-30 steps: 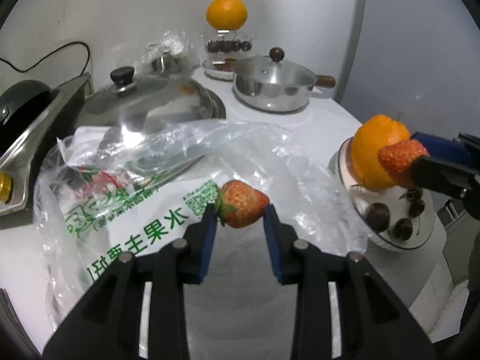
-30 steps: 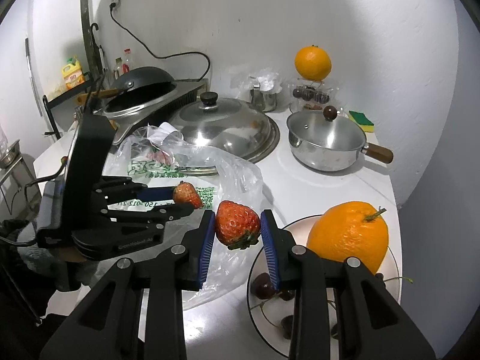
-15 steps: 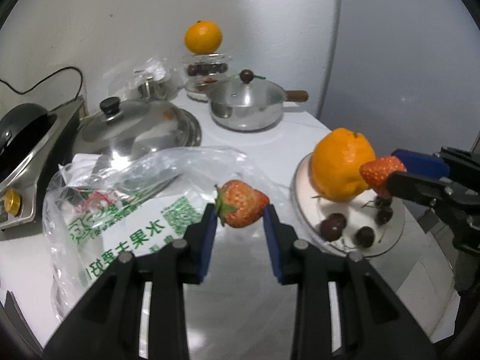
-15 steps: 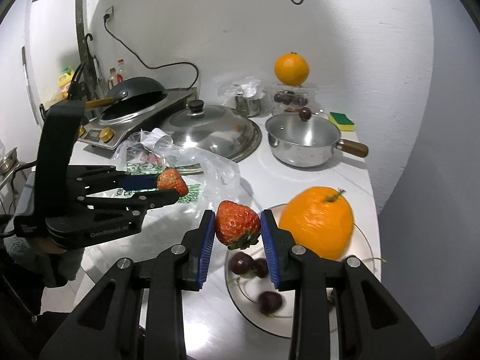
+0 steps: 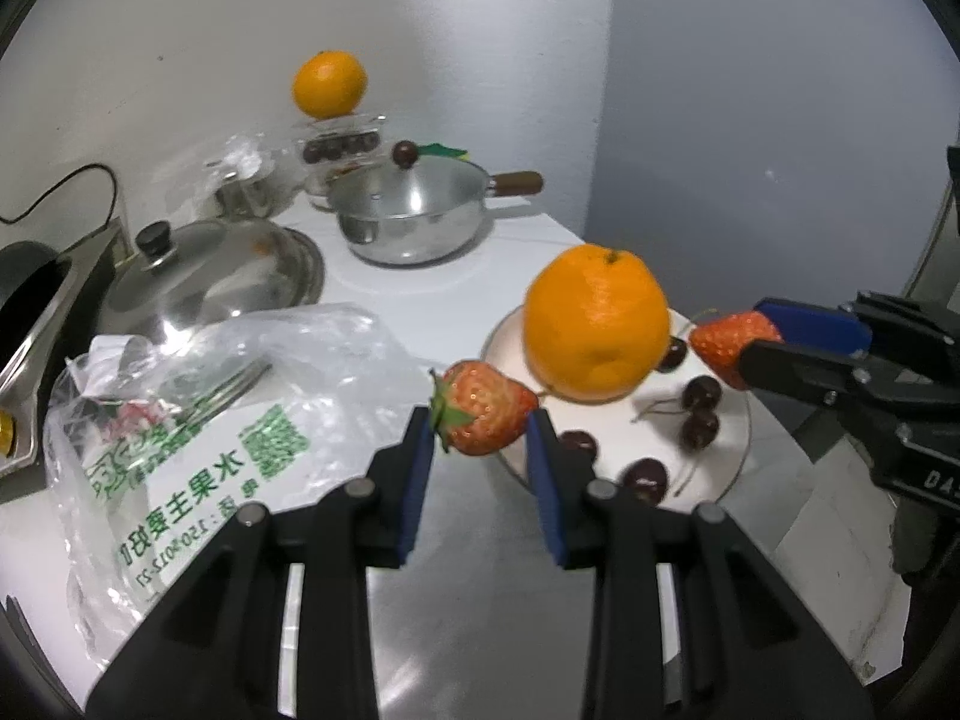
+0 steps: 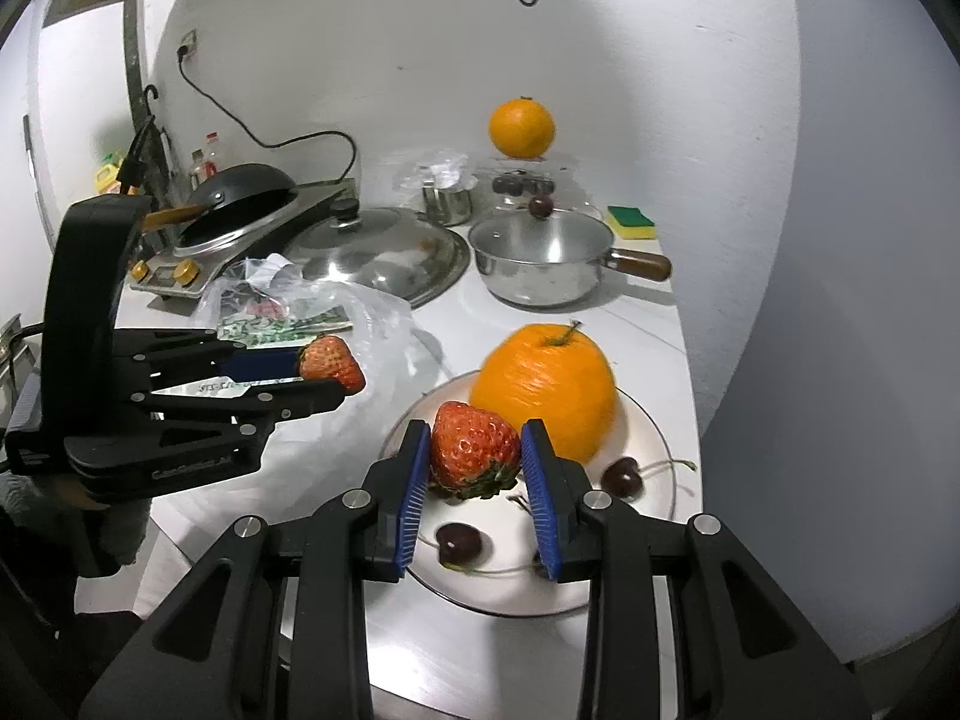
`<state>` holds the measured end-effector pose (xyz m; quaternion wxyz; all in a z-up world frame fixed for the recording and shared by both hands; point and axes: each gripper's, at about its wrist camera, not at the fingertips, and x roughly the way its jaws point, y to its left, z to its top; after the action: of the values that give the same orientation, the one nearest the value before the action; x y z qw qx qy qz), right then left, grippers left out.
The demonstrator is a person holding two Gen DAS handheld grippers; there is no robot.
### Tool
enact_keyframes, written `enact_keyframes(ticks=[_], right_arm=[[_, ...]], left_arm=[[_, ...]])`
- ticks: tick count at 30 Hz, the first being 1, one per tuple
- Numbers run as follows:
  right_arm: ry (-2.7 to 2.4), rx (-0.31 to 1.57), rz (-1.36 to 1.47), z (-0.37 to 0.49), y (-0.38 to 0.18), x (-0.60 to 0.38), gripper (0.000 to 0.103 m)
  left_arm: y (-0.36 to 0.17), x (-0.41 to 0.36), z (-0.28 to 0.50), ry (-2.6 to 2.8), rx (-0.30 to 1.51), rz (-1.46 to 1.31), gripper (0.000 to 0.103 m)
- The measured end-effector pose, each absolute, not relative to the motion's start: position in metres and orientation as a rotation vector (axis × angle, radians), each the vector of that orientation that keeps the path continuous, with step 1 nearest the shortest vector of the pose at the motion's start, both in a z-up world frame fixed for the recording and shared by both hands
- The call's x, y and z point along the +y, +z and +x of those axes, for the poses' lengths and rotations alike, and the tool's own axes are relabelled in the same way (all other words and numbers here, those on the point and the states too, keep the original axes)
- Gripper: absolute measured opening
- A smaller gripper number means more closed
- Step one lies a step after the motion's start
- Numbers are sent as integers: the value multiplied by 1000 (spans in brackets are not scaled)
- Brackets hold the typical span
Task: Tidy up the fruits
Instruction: 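Carry both held strawberries from the bag over the white plate, then lower the strawberries onto the plate beside the cherries and open both grippers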
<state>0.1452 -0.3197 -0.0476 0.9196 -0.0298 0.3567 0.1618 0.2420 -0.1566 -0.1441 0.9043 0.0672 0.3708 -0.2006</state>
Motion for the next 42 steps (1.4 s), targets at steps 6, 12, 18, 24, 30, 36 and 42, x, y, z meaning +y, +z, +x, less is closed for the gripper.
enact_keyframes(ticks=[6,12,18,24,30,36,42], right_arm=[[312,748,-48,142,-56,-337,33],[313,764,-35,140,-64,-346,33],[330,797,-26,135,-78,-347,33],[337,820,-26,136,-88,-346,33],[349,839,-22,137,-98,-341,33],[350,852,-28,139,-104,-337,33],[343,855,-47,140,-106,-332,33]], left_arm=[[-150,-177,235,-451,784,152,33],[-159,-195,228,-480,808,167,33],[-170,-206,224,-492,832,174,33],[-178,-210,222,-493,853,181,33],[-184,-212,220,-498,872,187,33],[-187,-211,220,-501,879,191,33],[-186,-211,222,-498,886,184,34]])
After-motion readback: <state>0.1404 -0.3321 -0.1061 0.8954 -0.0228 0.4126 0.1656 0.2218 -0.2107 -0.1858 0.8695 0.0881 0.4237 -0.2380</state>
